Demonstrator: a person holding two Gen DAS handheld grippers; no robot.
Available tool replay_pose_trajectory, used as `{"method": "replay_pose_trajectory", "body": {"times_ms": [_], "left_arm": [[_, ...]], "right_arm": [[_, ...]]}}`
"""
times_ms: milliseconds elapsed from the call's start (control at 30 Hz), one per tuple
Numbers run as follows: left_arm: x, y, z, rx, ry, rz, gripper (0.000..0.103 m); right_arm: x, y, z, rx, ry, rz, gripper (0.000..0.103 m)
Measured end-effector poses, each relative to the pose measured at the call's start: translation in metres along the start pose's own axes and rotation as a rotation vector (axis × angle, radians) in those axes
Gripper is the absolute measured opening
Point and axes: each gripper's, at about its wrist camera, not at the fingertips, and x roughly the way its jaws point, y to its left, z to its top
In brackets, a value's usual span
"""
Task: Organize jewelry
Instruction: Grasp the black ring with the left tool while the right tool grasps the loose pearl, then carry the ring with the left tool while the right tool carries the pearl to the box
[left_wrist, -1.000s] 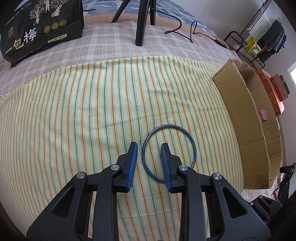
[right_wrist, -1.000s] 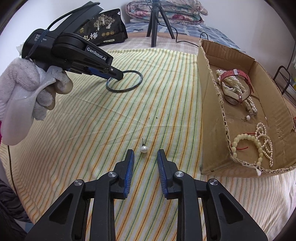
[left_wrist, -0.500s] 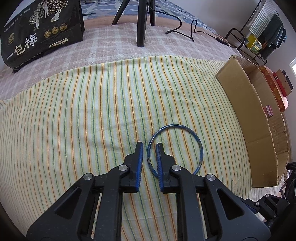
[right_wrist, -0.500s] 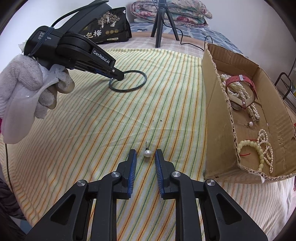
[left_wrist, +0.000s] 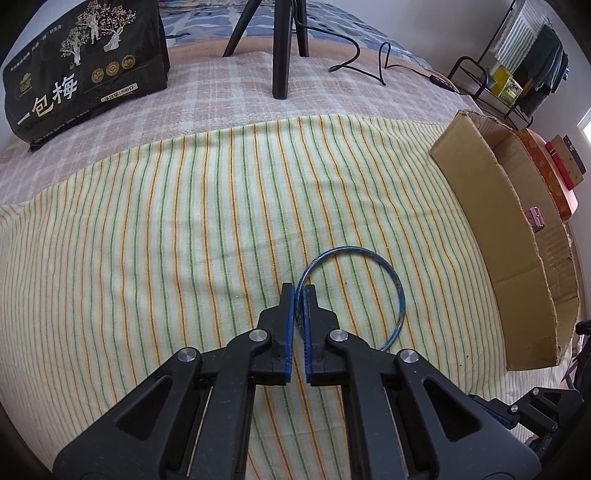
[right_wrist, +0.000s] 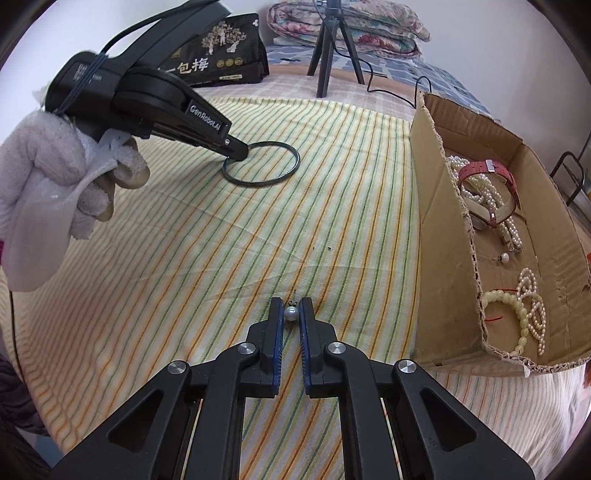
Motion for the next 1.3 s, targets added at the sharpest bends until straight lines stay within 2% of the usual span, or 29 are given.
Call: {"method": "replay_pose_trajectory", "body": {"times_ms": [267, 800, 1067, 1300], "left_arm": [[-0.023, 0.006, -0.002, -0.027, -0.036, -0.024, 0.002], [-0.084, -0.012, -0.015, -0.015, -0.127, -0.136, 0.001], [-0.109, -0.031, -0.019, -0.003, -0.168, -0.197, 0.001], [-0.125, -0.062, -0.022, 0.037, -0.187, -0.26, 0.001]], "right_arm": [[-0.014, -0.004, 0.001, 0.027, -0.029, 0.021, 0.007], [-0.051, -0.003, 0.002, 0.037, -0.103, 0.06, 0.007], [-0.069, -0.009, 0.0, 0.048, -0.136, 0.066, 0.007], [-0.093, -0.035, 0.001, 0.096, -0.187, 0.046, 0.007]]}}
